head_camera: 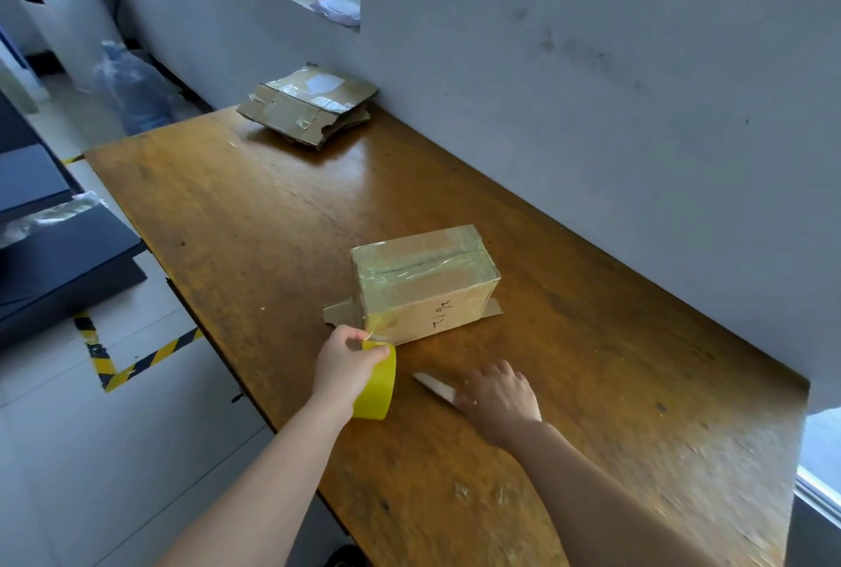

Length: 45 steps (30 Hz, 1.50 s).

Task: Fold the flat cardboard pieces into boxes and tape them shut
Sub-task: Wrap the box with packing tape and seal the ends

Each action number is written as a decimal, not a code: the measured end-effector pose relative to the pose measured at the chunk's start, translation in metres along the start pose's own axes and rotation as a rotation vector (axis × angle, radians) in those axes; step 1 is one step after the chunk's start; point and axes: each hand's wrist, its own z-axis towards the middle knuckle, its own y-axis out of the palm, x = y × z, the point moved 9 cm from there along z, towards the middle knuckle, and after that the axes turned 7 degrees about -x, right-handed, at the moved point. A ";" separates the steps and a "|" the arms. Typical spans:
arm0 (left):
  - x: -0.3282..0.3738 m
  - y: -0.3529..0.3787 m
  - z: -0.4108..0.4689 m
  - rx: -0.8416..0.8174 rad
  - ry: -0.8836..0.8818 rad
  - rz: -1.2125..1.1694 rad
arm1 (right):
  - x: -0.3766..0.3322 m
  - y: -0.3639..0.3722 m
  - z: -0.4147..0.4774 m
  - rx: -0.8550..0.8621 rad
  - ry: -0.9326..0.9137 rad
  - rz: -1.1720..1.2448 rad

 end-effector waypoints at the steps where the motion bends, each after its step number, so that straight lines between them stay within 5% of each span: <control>1: 0.000 0.000 0.000 -0.005 0.001 -0.006 | -0.008 -0.020 -0.001 0.153 -0.037 0.026; 4: -0.001 0.000 0.001 -0.011 -0.017 -0.062 | -0.045 -0.093 -0.012 0.635 -0.187 0.037; 6: -0.004 -0.001 0.002 -0.006 -0.033 -0.101 | -0.074 -0.119 -0.007 0.715 -0.266 0.020; 12: -0.008 -0.004 0.003 -0.031 -0.059 -0.155 | -0.109 -0.114 0.041 0.485 -0.337 -0.064; 32: -0.009 -0.019 0.000 -0.201 -0.121 -0.250 | -0.123 -0.115 0.062 0.480 -0.151 -0.011; 36: 0.010 -0.033 -0.006 -0.232 -0.027 -0.242 | -0.112 -0.118 0.060 0.371 -0.211 0.192; 40: 0.032 -0.038 -0.018 -0.250 0.090 -0.288 | -0.092 -0.132 0.033 0.442 -0.246 0.683; 45: 0.061 -0.037 -0.037 -0.297 0.228 -0.301 | -0.097 -0.122 0.012 0.234 -0.285 0.999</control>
